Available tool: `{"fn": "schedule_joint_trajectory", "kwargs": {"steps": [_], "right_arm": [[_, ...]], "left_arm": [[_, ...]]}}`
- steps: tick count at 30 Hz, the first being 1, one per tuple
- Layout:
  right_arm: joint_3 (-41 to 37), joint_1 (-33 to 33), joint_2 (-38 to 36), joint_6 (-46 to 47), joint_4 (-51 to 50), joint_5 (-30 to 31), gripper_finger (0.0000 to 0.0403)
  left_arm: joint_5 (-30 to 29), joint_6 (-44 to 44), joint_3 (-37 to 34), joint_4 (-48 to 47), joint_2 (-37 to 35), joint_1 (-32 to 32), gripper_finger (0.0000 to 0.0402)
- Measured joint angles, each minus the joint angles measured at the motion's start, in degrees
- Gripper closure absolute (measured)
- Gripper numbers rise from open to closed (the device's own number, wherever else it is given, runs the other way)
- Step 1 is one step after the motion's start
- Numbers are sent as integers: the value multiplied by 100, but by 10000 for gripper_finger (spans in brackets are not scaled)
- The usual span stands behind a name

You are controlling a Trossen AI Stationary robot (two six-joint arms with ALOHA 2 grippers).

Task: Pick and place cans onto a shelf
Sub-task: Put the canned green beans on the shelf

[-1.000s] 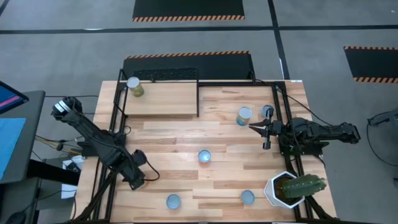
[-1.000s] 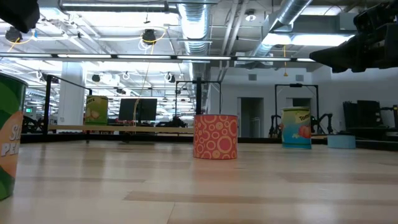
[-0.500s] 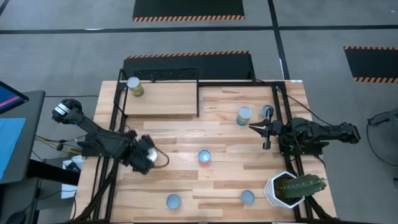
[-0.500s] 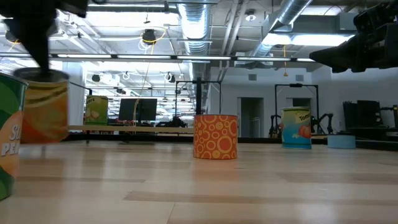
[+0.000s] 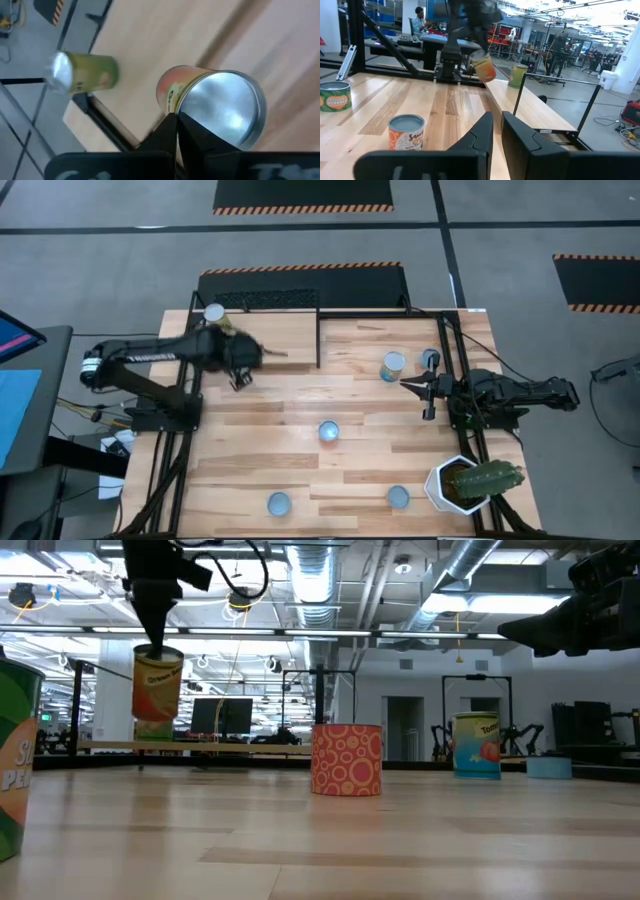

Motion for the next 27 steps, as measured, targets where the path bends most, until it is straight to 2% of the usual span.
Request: {"fn": "schedule_joint_trajectory", "kwargs": {"steps": [5, 12, 19, 27], "right_arm": [[0, 0, 0, 0, -22, 1, 343], [0, 0, 0, 0, -24, -1, 343], [0, 0, 0, 2, -26, 1, 343], [0, 0, 0, 2, -26, 0, 343]], "left_arm": [[398, 767, 2, 9, -187, 1046, 401], [404, 1353, 5, 15, -273, 1956, 401], [530, 1786, -363, 374, -269, 2555, 401], [595, 2071, -439, 528, -271, 2882, 401]]}}
